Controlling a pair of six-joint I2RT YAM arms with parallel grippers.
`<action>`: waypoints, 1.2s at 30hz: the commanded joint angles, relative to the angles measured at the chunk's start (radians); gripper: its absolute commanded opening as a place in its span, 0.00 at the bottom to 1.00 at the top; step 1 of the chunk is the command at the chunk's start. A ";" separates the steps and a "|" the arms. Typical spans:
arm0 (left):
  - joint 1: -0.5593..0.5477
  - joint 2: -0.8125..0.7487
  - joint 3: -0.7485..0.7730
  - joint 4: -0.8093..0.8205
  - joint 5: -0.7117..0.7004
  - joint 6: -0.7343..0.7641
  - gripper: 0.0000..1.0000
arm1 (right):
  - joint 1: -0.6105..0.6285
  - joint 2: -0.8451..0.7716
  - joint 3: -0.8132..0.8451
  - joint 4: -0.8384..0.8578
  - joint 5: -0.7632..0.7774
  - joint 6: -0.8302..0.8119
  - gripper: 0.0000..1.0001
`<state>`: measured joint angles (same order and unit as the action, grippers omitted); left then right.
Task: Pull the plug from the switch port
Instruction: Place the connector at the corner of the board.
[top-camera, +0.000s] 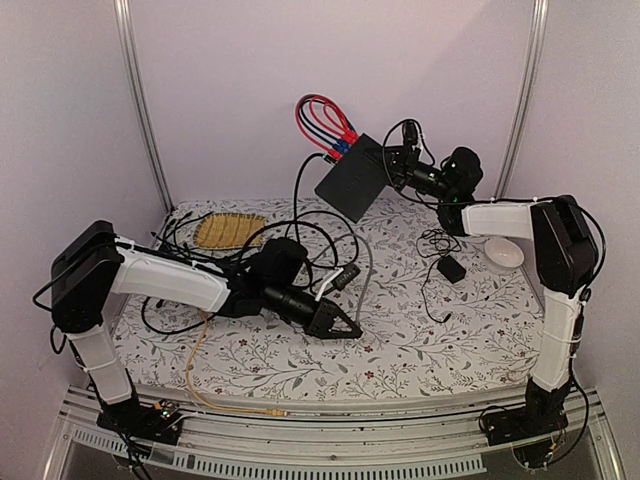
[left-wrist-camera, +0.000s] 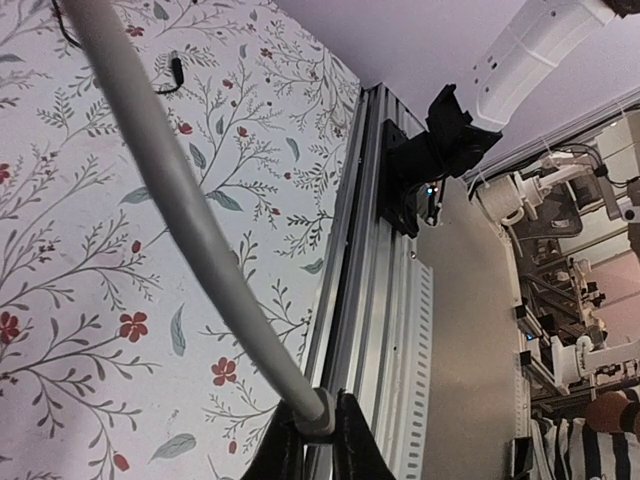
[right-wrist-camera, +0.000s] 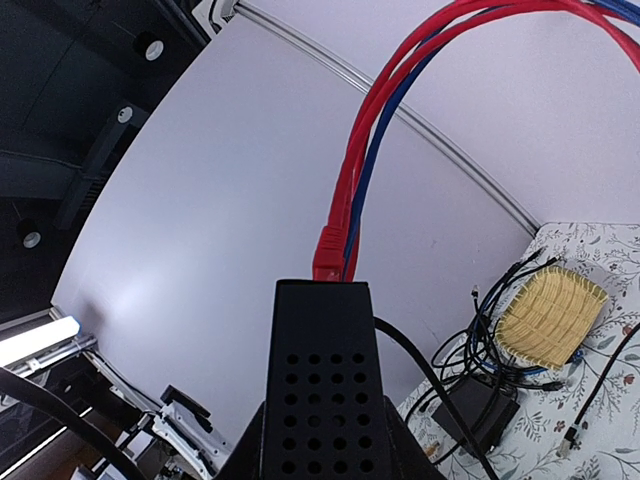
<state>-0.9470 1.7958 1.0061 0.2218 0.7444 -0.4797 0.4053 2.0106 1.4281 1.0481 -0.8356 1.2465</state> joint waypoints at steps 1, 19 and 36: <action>-0.049 0.049 0.073 -0.181 -0.144 0.175 0.00 | -0.010 -0.053 0.047 0.145 0.072 0.023 0.01; -0.200 0.203 0.296 -0.366 -0.538 0.466 0.00 | -0.026 -0.072 0.003 0.210 0.075 0.067 0.01; -0.233 0.363 0.496 -0.346 -0.668 0.690 0.00 | -0.067 -0.134 -0.052 0.233 0.055 0.097 0.01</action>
<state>-1.1660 2.1044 1.4040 -0.1230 0.1066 0.1207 0.3500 1.9858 1.3720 1.1313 -0.8074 1.3319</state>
